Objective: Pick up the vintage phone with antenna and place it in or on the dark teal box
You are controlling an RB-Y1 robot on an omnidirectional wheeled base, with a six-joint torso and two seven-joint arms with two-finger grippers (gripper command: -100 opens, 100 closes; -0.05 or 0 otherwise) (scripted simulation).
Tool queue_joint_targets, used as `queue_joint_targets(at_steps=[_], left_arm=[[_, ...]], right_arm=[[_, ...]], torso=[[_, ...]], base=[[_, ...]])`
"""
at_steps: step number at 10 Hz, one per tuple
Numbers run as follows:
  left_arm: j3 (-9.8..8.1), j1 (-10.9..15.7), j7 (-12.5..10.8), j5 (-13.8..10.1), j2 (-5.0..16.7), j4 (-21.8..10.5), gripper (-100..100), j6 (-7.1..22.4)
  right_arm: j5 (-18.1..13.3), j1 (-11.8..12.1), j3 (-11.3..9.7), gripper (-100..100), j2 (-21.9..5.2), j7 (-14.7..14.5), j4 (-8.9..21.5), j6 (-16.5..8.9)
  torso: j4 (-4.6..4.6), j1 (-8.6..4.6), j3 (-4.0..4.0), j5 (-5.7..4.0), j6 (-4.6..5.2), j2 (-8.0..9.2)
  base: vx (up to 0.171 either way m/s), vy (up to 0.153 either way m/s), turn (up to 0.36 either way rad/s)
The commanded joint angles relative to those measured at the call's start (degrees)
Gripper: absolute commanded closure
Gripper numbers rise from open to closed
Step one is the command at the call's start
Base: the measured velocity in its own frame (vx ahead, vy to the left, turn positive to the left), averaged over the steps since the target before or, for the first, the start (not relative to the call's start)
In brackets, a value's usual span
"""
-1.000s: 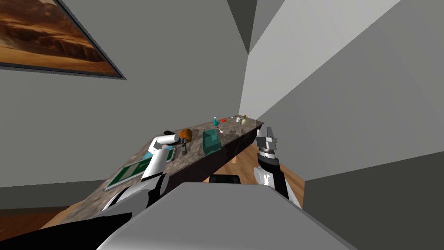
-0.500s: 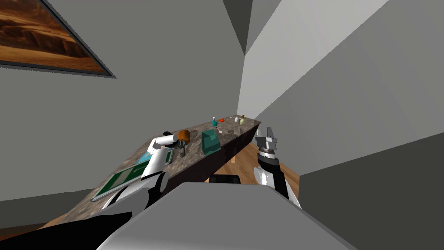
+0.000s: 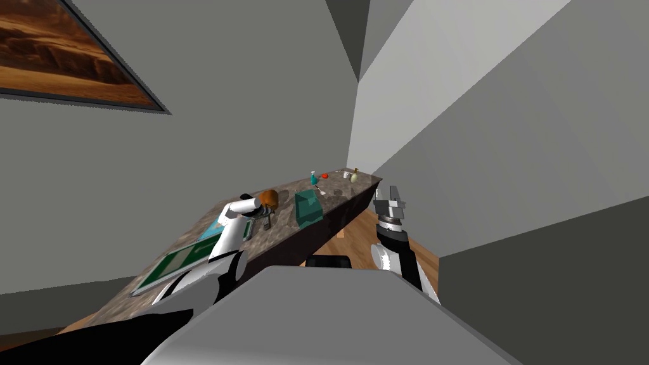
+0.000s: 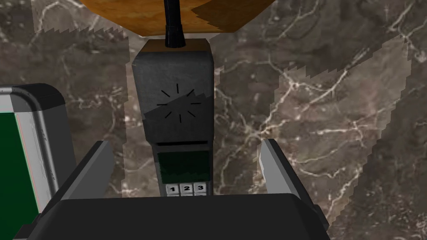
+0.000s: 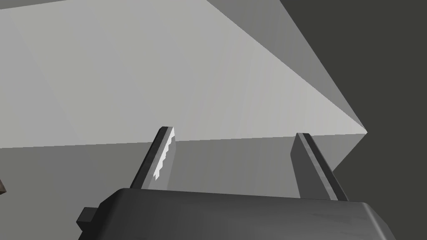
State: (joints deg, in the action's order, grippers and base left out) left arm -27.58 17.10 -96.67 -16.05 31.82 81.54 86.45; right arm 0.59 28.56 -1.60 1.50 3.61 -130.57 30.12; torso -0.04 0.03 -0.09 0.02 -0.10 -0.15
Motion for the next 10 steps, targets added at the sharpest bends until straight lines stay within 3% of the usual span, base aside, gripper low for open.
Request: queue_joint_targets(at_steps=[1, 2, 3, 7, 8, 9, 10], left_arm=[[-0.13, -0.4, 0.8, 0.2, -0.6, -1.0, -100, -1.7], [-0.09, -0.3, 0.4, 0.1, -0.4, -0.3, -100, -0.8], [-0.1, -0.4, 0.5, 0.2, -0.5, -0.4, 100, -1.0], [-0.14, -0.3, 0.4, 0.2, -0.4, -0.4, 100, -1.0], [-0.15, -0.4, 0.4, 0.2, -0.4, -0.4, 0, -1.0], [-0.05, 0.1, -0.2, -0.2, 0.3, 0.5, 100, 0.6], [-0.01, 0.3, -0.7, -0.3, 0.7, 1.3, 100, 1.8]], right_arm=[[0.0, 0.0, 0.0, 0, 0.0, 0.0, 0.0, 0.0], [0.0, 0.0, 0.0, 0, 0.0, 0.0, 0.0, 0.0], [0.0, 0.0, 0.0, 0, 0.0, 0.0, 0.0, 0.0], [0.0, 0.0, 0.0, 0, 0.0, 0.0, 0.0, 0.0], [0.0, 0.0, 0.0, 0, 0.0, 0.0, 0.0, 0.0], [0.0, 0.0, 0.0, 0, 0.0, 0.0, 0.0, 0.0], [0.0, 0.0, 0.0, 0, 0.0, 0.0, 0.0, 0.0]], torso=[[0.0, 0.0, 0.0, 0.0, 0.0, 0.0], [-0.01, -0.02, 0.0, 0.0, 0.0, 0.01], [0.02, -0.04, 0.06, -0.01, 0.01, 0.1], [0.02, -0.04, 0.07, -0.01, 0.05, 0.15], [0.02, -0.05, 0.07, -0.01, 0.06, 0.15], [0.02, -0.05, 0.07, -0.01, 0.06, 0.14], [0.06, -0.08, 0.12, -0.06, 0.11, 0.19]], base=[[0.04, -0.002, 0.041], [0.003, -0.008, 0.017], [0.0, 0.0, 0.0], [0.0, 0.0, 0.0], [0.0, 0.0, 0.0], [-0.015, 0.004, -0.052], [-0.041, 0.006, -0.064]])
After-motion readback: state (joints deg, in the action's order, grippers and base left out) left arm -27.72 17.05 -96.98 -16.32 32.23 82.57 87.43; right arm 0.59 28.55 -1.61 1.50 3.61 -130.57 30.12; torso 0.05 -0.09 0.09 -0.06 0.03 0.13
